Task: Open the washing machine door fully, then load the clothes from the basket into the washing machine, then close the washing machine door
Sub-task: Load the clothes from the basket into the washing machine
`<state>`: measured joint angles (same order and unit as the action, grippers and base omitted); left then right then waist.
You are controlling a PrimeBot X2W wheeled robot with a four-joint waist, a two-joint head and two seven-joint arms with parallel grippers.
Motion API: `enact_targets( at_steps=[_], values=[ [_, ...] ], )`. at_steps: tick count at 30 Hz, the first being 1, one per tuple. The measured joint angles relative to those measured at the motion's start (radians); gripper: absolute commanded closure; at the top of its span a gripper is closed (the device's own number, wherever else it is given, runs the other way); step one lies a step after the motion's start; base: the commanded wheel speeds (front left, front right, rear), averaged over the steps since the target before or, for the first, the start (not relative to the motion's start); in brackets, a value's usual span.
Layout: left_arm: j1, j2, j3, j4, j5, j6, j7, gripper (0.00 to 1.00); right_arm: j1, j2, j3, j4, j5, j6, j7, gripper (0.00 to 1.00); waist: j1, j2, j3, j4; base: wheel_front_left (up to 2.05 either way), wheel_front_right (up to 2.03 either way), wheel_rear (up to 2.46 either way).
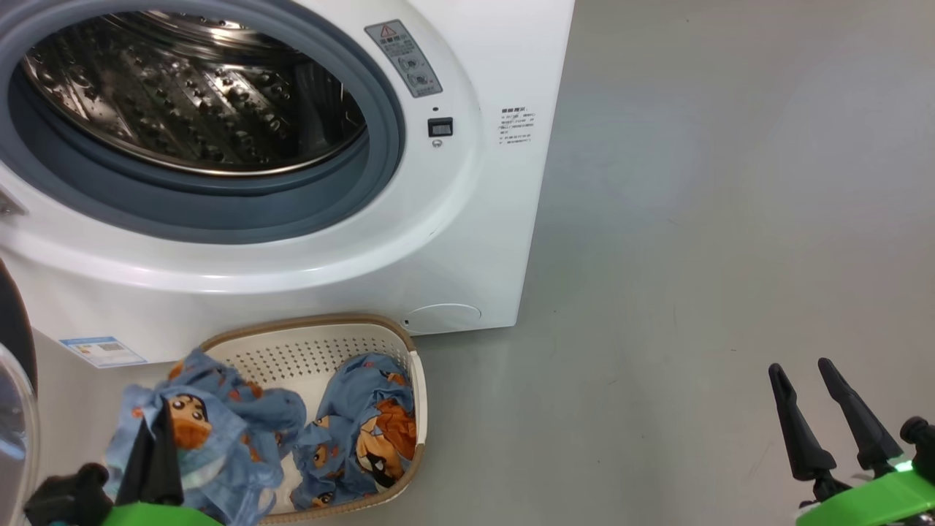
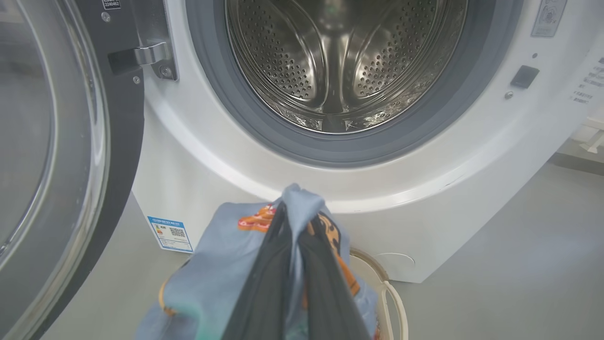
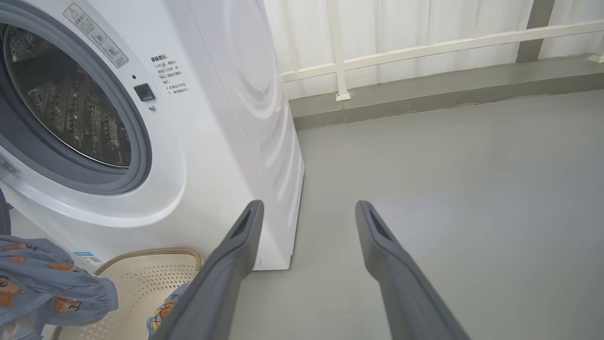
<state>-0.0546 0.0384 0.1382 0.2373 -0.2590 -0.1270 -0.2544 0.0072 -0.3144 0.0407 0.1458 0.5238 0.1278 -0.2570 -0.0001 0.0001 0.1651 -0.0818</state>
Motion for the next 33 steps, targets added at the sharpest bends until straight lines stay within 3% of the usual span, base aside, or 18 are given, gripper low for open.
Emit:
enact_targets(
  at_steps=[5,12,26,33],
  values=[
    [0.029,0.000,-0.038,-0.039,-0.022,0.026,0.000,1.00,0.024,0.001,-0.011,-0.002,0.000,0.000,0.000,0.00,0.0000,0.0000,-0.001,0.001,0.00,0.00,0.00],
    [-0.013,0.000,-0.045,-0.054,-0.046,0.025,0.000,1.00,0.033,0.002,-0.016,-0.010,0.000,0.000,0.000,0.00,0.0000,0.0000,0.015,0.000,0.00,0.00,0.00],
    [-0.515,0.001,0.008,-0.090,0.035,0.014,-0.001,1.00,-0.039,0.024,-0.016,-0.035,0.000,0.000,0.000,0.00,0.0002,0.0000,0.125,-0.012,0.00,0.00,0.00],
    [-0.666,0.020,0.016,0.126,0.088,0.008,-0.002,1.00,-0.080,0.036,0.007,-0.037,0.000,0.000,0.000,0.00,0.0002,0.0000,0.172,-0.043,0.00,0.00,0.00]
  ],
)
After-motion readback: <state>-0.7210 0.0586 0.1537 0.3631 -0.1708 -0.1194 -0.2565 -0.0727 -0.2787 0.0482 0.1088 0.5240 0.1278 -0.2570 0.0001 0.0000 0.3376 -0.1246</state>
